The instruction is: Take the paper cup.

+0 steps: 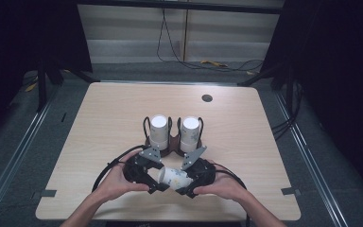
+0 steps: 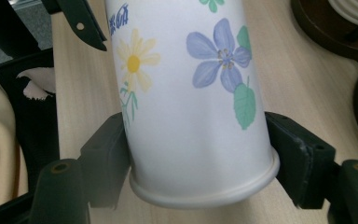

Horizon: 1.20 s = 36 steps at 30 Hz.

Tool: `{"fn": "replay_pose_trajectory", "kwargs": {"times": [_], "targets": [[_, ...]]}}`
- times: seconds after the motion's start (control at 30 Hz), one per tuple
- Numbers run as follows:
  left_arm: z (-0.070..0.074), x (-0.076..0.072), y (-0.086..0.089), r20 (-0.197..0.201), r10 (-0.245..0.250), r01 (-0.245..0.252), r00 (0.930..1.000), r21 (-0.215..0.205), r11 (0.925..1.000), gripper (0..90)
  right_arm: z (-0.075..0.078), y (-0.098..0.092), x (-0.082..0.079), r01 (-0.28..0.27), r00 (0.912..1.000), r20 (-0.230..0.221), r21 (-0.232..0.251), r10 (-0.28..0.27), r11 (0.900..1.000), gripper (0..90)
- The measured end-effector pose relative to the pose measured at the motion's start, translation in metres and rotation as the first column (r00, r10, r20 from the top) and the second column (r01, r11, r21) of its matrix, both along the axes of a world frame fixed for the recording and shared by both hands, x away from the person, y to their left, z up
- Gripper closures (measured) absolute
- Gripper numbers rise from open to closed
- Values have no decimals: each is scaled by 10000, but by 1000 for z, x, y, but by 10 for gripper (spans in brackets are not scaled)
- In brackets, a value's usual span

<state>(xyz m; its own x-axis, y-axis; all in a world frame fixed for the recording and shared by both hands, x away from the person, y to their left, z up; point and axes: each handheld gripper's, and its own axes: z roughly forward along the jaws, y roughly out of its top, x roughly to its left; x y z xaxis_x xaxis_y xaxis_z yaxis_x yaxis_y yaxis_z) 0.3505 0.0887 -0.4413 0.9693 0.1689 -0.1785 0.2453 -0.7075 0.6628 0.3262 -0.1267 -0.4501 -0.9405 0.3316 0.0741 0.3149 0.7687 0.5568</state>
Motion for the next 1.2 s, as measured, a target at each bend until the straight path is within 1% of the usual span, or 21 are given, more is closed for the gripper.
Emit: {"fn": "replay_pose_trajectory", "kwargs": {"times": [0.07, 0.17, 0.2, 0.23, 0.33, 0.37, 0.4, 0.47, 0.5, 0.57, 0.63, 0.7, 0.77, 0.9, 0.93, 0.97, 1.03, 1.07, 1.1, 1.13, 1.2], "targets": [[0, 0, -1, -35, -82, 83, 10000, 72, 9999, 210, 0, 1, 0, -125, 9999, -5, -35, 125, 9999, 274], [0, -1, -2, -81, 32, -32, 10000, 65, 10000, 211, 0, 2, -1, -255, 9997, -6, -179, 255, 9995, 274], [1, -1, -2, -166, 18, -14, 9999, 213, 9998, 211, 0, 3, -1, -243, 9997, 20, -190, 244, 9995, 274], [-1, -1, -2, -212, 34, -32, 9998, 94, 10000, 211, 1, 3, 0, -181, 9998, 107, -233, 184, 9996, 274], [-1, 0, -3, -106, -58, 61, 9999, 311, 9995, 211, 1, 4, 1, -193, 9997, 131, -321, 197, 9993, 274], [-2, -1, -4, -180, 36, -31, 9998, 252, 9997, 211, 2, 5, 0, -177, 9997, 143, -372, 182, 9992, 274], [-3, -1, -4, -91, -49, 51, 9999, 264, 9996, 212, 1, 5, 1, -302, 9992, 238, -397, 311, 9988, 274], [-4, -1, -5, -96, -78, 81, 9999, 292, 9995, 220, 1, 7, 0, -350, 9991, 228, -450, 360, 9984, 275], [-5, -1, -6, -70, -141, 144, 9999, 408, 9991, 224, 2, 7, 0, -360, 9990, 259, -503, 373, 9981, 275], [-6, -2, -7, -122, -158, 163, 9998, 410, 9990, 227, 2, 9, 0, -470, 9985, 250, -494, 482, 9977, 274], [-6, -3, -8, -63, -219, 222, 9997, 460, 9987, 231, 2, 11, -1, -563, 9979, 287, -556, 580, 9969, 275], [-6, -4, -9, -41, -289, 290, 9996, 402, 9988, 265, 2, 12, -1, -603, 9975, 330, -678, 626, 9959, 276], [-6, -4, -9, 21, -326, 325, 9995, 426, 9986, 274, 2, 13, 0, -647, 9970, 377, -806, 679, 9946, 276], [-6, -3, -9, -205, -305, 317, 9993, 614, 9976, 268, 2, 16, -1, -752, 9960, 416, -1002, 797, 9921, 277], [-7, -2, -9, -196, -369, 381, 9991, 637, 9972, 264, 2, 17, -1, -781, 9953, 487, -1029, 834, 9916, 277], [-7, -2, -9, -202, -472, 485, 9987, 705, 9963, 265, 2, 18, -2, -783, 9955, 446, -1112, 837, 9907, 277], [-7, -2, -9, -261, -429, 447, 9987, 708, 9965, 266, 2, 19, -1, -915, 9942, 463, -1105, 971, 9897, 277], [-7, -2, -9, -292, -449, 470, 9986, 767, 9959, 270, 2, 19, -2, -867, 9947, 457, -1155, 925, 9895, 278], [-7, -3, -9, -290, -491, 514, 9984, 835, 9952, 299, 1, 20, -3, -855, 9940, 579, -1251, 933, 9885, 278], [-7, -3, -9, -332, -493, 519, 9982, 813, 9953, 316, 1, 20, -3, -882, 9928, 703, -1250, 975, 9882, 278], [-7, -3, -9, -351, -467, 494, 9983, 800, 9956, 303, 1, 20, -3, -991, 9914, 737, -1160, 1081, 9883, 278]]}}
